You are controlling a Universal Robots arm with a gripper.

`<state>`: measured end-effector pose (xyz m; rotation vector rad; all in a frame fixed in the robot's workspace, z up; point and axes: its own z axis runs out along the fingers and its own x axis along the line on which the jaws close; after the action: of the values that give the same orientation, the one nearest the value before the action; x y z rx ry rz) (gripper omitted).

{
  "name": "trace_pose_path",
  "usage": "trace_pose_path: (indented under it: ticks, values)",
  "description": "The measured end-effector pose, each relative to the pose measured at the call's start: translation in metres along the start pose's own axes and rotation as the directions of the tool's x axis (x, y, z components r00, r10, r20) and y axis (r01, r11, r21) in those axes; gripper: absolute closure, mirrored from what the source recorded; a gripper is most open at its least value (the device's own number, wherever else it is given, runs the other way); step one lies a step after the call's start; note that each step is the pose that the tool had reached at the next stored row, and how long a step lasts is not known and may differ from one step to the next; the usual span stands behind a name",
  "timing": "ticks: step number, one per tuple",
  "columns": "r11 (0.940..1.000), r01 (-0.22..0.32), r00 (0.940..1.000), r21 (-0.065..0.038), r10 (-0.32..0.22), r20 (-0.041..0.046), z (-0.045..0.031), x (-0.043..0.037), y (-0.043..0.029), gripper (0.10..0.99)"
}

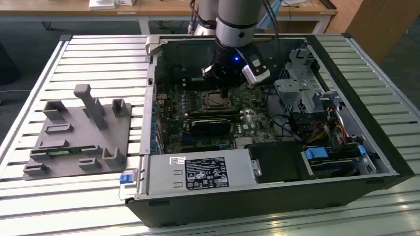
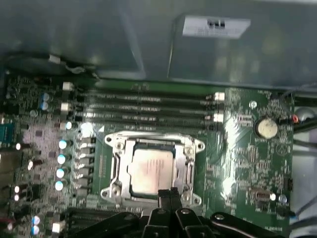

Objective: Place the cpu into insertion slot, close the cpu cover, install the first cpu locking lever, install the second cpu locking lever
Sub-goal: 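Install the second cpu locking lever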

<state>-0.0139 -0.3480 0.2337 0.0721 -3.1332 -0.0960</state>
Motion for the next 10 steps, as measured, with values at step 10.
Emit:
trace_pose_path:
  ticks: [10]
  values:
    - [1.0, 0.0, 1.0, 0.0, 0.0, 0.0, 0.0021, 0.0009, -0.0157, 0.969]
